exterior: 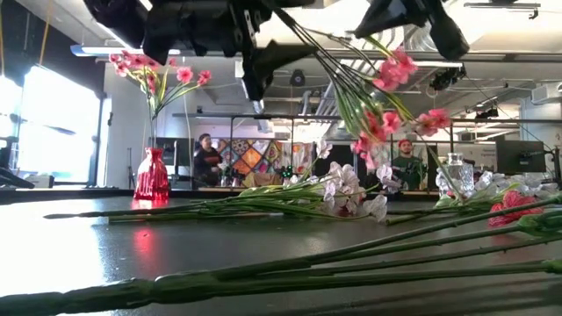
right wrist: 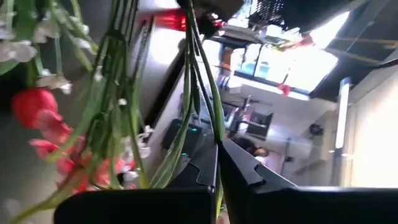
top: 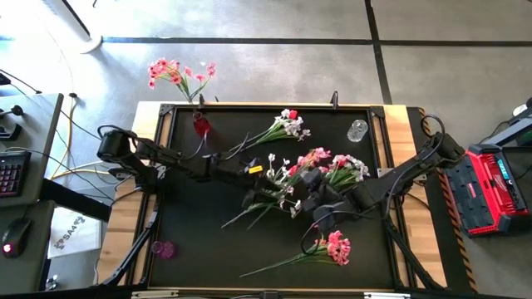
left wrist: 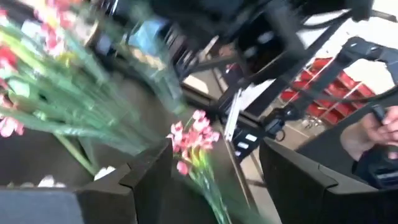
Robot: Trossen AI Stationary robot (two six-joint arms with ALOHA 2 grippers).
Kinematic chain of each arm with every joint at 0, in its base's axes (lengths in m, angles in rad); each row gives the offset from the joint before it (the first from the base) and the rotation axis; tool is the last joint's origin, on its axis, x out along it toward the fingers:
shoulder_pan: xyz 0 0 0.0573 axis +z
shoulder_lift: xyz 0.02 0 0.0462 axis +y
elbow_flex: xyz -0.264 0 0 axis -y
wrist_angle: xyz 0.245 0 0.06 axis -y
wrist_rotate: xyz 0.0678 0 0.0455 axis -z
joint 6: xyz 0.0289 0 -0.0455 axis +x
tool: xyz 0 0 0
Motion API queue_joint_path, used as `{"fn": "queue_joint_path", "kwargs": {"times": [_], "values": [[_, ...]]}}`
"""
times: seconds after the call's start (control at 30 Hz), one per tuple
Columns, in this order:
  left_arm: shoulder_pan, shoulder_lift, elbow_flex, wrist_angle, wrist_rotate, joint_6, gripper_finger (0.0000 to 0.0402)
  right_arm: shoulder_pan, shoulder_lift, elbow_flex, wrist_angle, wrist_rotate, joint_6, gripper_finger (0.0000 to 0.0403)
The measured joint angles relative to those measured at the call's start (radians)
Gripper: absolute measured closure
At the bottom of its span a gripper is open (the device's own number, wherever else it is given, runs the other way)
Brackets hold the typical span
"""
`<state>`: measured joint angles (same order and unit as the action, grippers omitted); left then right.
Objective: Sort flowers into vase by color
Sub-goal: Put the top pink flower into the red vase
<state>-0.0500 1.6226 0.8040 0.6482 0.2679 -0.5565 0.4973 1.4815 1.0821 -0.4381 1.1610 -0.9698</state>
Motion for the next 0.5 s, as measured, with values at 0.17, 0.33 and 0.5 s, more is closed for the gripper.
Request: {"fn": "queue_joint_path", "kwargs": {"times": [0.17,0.33,0.5], "values": [[0.024,0.000,0.000,-0.088,-0.016,-0.060,0.0174,-0.008,0.000,0.000,0.079,-0.017,-0.114,0.0403],[0.024,0.001,-0.001,-0.097,-0.009,-0.097,0.0174,-0.042,0.000,0.000,0.081,-0.066,-0.138,0.0403],[0.025,0.015,0.000,-0.088,-0.008,-0.115,0.0174,-0.070,0.000,0.000,0.092,-0.103,-0.139,0.0403]]}}
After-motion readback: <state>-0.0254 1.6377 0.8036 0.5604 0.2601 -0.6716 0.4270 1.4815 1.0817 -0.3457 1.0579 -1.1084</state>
